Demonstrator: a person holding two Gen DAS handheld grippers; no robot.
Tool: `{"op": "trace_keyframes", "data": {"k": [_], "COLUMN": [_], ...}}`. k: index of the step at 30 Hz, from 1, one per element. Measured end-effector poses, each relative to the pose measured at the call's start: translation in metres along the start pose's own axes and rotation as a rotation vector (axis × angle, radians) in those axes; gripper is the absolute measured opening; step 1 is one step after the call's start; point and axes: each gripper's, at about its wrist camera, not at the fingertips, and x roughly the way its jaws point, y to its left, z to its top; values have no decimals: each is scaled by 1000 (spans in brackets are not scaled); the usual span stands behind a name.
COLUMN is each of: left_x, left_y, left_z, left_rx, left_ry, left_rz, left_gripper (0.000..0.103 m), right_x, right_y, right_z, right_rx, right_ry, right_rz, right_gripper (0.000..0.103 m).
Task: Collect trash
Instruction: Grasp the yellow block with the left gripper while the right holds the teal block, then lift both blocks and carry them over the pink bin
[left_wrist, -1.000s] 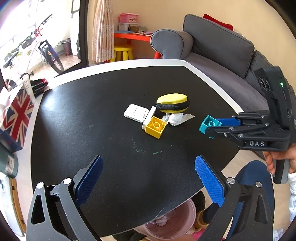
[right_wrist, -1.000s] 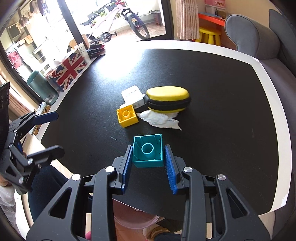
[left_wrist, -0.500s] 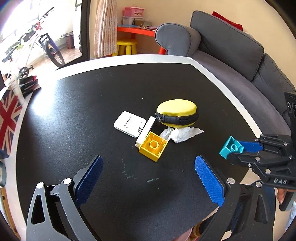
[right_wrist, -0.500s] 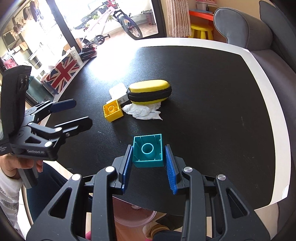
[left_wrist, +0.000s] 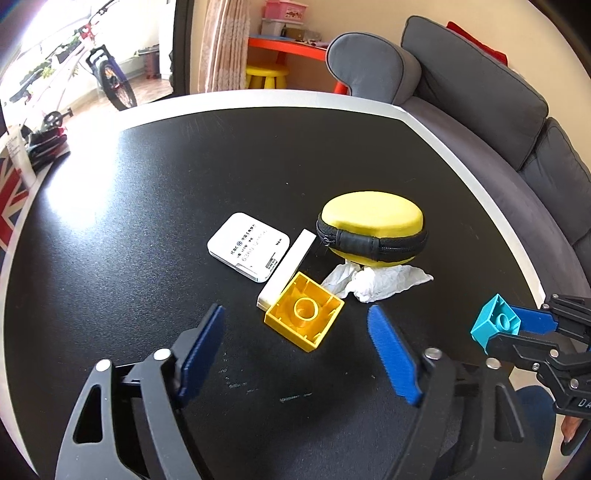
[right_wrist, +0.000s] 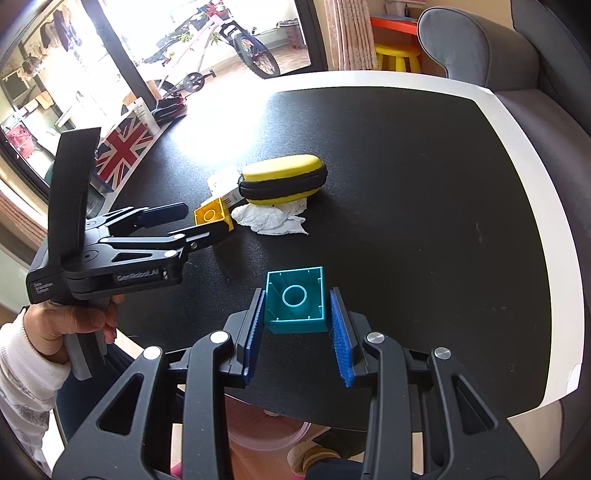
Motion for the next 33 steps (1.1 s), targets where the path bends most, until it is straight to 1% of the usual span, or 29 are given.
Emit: {"op": "trace_keyframes", "data": {"k": [6,7,8,11,23,33], "left_x": [4,5,7,9,-1,-14], "left_y": [0,0,0,-1,0,7], "left_z": [0,0,-1,-1,-3,-8], "left_rx": [-9,-9,-9,-7,7,11], "left_ry": [-9,-3,3,9,4,4], "left_rz": [-5,-5,-3,2,-25,-41], "left_gripper": [68,62,53,45,38,38], "right_x": [3,3,3,3,4,4], "right_y": [-2,-2,-2,-2,7,14], "right_z": [0,0,0,0,1,2], "right_rx": [1,1,1,0,-15,-31], "right_ry": [3,3,3,4,-1,-2], "right_rz": [6,7,8,8,20,30], "right_gripper": [34,34,34,34,34,34]}}
